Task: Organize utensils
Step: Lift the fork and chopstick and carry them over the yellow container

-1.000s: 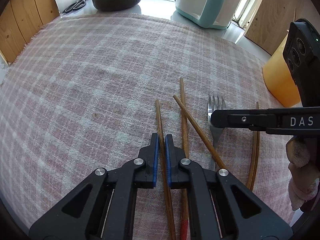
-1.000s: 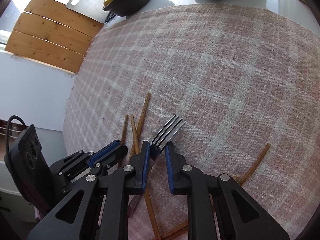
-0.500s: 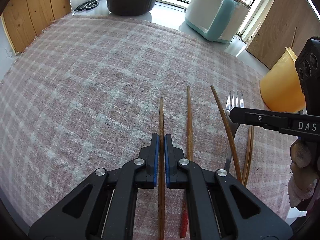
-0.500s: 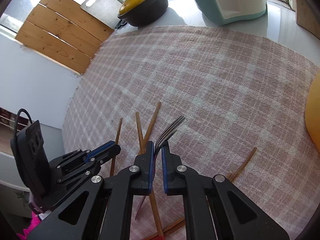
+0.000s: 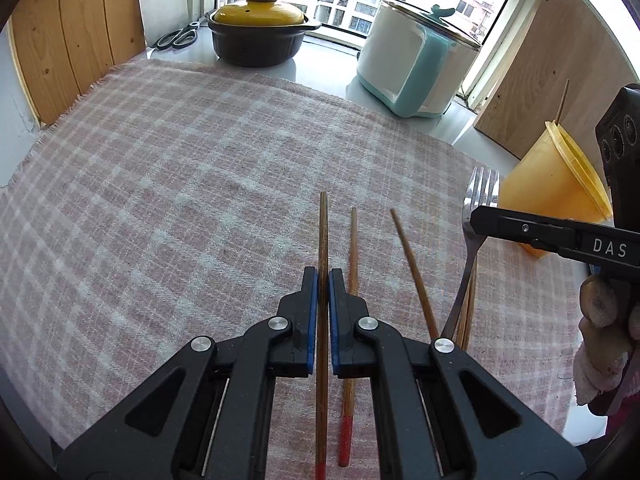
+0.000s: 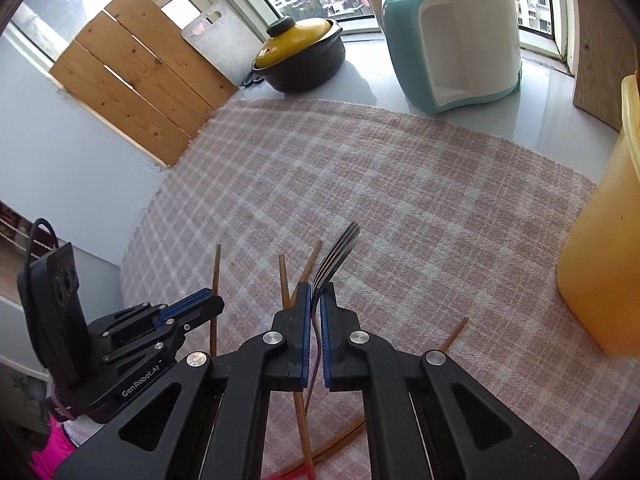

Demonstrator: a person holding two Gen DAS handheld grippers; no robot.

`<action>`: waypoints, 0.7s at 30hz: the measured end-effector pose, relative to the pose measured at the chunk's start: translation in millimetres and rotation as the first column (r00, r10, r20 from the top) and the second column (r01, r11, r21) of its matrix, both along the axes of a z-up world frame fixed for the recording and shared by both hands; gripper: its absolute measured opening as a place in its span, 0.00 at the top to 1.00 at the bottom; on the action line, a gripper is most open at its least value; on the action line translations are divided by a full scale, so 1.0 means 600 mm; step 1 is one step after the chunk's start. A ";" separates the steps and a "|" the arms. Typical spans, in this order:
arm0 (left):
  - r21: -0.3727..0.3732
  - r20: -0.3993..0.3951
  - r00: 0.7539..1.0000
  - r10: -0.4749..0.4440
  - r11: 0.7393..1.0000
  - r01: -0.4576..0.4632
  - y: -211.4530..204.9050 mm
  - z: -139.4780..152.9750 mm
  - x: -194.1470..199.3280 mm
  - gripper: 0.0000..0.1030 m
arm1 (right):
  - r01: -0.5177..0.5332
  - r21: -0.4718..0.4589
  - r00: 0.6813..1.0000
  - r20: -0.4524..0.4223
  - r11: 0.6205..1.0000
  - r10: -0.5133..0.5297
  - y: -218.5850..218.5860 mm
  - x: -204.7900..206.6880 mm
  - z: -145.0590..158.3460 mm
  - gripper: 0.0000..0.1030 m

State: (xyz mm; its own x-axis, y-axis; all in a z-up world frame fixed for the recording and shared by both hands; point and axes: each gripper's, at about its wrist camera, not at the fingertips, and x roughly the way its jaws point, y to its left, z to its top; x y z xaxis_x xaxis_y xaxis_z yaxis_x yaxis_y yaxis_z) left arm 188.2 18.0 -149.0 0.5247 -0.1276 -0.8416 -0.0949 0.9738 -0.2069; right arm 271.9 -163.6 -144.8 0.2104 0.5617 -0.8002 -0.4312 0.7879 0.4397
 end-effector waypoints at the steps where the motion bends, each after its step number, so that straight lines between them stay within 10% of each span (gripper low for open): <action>1: 0.000 0.009 1.000 0.000 1.000 0.000 0.000 0.006 -0.001 0.97 | 0.002 -0.002 1.000 0.015 1.000 -0.002 -0.003 -0.001 0.008 0.98; 21: -0.013 0.185 0.980 -0.070 0.997 0.074 -0.055 0.136 -0.007 0.97 | 0.016 -0.048 0.970 0.245 0.999 -0.004 -0.076 -0.049 0.132 0.98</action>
